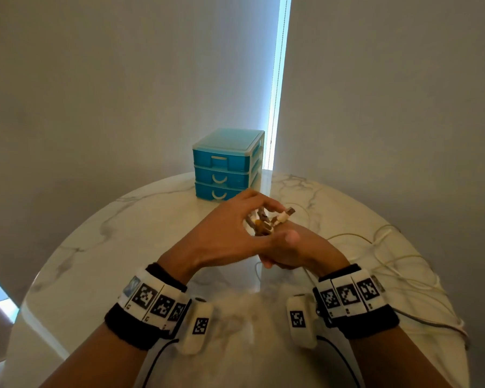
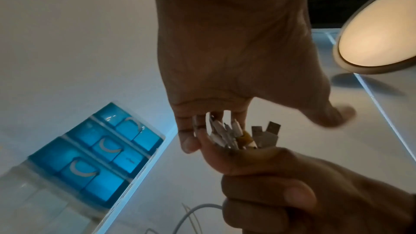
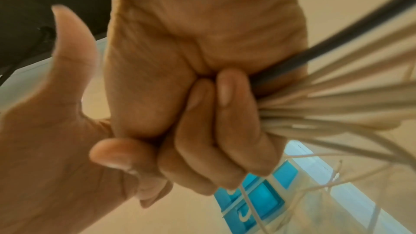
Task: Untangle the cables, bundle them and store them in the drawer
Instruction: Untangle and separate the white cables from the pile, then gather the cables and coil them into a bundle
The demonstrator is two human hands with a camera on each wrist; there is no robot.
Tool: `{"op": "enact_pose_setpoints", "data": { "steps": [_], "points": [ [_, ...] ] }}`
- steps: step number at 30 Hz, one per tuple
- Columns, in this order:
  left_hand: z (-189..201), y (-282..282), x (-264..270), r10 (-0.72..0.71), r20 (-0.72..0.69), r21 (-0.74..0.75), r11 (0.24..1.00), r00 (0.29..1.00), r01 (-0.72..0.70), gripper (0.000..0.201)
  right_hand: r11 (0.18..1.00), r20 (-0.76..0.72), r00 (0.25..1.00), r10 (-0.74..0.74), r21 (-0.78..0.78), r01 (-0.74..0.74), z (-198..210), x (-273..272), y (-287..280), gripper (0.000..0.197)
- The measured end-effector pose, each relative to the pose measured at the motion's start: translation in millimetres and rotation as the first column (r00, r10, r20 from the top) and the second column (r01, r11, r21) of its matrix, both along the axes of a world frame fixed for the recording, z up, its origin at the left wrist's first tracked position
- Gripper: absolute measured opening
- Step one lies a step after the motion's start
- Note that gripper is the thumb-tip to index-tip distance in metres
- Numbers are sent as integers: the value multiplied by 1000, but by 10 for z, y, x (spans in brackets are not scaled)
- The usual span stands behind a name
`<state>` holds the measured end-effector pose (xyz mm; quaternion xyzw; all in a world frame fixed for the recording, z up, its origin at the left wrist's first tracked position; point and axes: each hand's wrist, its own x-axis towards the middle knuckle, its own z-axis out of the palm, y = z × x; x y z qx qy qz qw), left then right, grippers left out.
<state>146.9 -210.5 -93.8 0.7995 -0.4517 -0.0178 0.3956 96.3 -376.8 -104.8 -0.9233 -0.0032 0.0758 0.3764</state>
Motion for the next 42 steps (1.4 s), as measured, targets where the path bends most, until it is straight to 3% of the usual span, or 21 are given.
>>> {"op": "enact_pose_setpoints", "data": {
  "steps": [1, 4, 8, 10, 13, 16, 19, 22, 24, 27, 29, 31, 34, 37, 40, 42],
  "points": [
    [-8, -14, -14, 19, 44, 51, 998, 999, -21, 64, 1000, -15, 1000, 8, -10, -8, -27, 0, -41, 9],
    [6, -63, -36, 77, 123, 104, 990, 989, -90, 66, 995, -14, 997, 70, -68, -71, 31, -22, -48, 33],
    [-9, -112, -45, 112, 295, -11, 993, 949, -114, 35, 956, 37, 987, 157, -256, -143, 111, -35, 58, 55],
    [-11, -124, -30, 127, 294, -42, 992, 947, -120, 32, 968, 78, 989, 124, -227, -103, 126, -19, 89, 61],
    [-3, -161, -42, 193, 335, -50, 981, 922, -187, 34, 972, 115, 986, 117, -215, -90, 162, -65, 106, 64],
    [50, -311, -118, 320, 414, -86, 946, 852, -314, 54, 965, 129, 987, 96, -253, -61, 186, -138, 86, 65],
    [185, -497, -145, 416, 381, -195, 909, 826, -368, 53, 983, 195, 979, 55, -180, -19, 198, -130, 112, 64],
    [380, -600, -48, 436, 259, -338, 877, 862, -342, 35, 995, 331, 943, 5, 92, -37, 251, -38, 118, 63],
    [489, -625, 50, 418, 258, -371, 875, 871, -311, 36, 982, 359, 932, -44, 186, -25, 296, 17, 85, 53],
    [626, -565, 220, 442, 268, -381, 865, 856, -327, 42, 992, 244, 969, -27, 124, -4, 494, -2, 24, 17],
    [754, -442, 367, 499, 245, -418, 828, 831, -374, 51, 1000, 142, 990, 20, -3, -20, 621, -55, -133, 40],
    [904, -276, 506, 586, 219, -453, 769, 780, -451, 53, 999, 62, 998, 22, -35, -20, 725, -122, -356, 58],
    [1085, -32, 685, 686, 185, -486, 686, 704, -541, 48, 1000, -6, 1000, 13, -19, -13, 898, -234, -664, 60],
    [1174, 106, 801, 753, 173, -518, 618, 635, -592, 46, 985, 23, 997, -74, -153, 76, 1105, -253, -902, 60],
    [1130, 185, 897, 749, 203, -406, 651, 631, -642, 41, 951, 171, 979, -111, -267, 154, 1268, -220, -949, 64],
    [1047, 217, 940, 695, 220, -118, 715, 684, -689, 58, 944, 252, 955, -157, -247, 220, 1291, -209, -896, 65]
  ]
}}
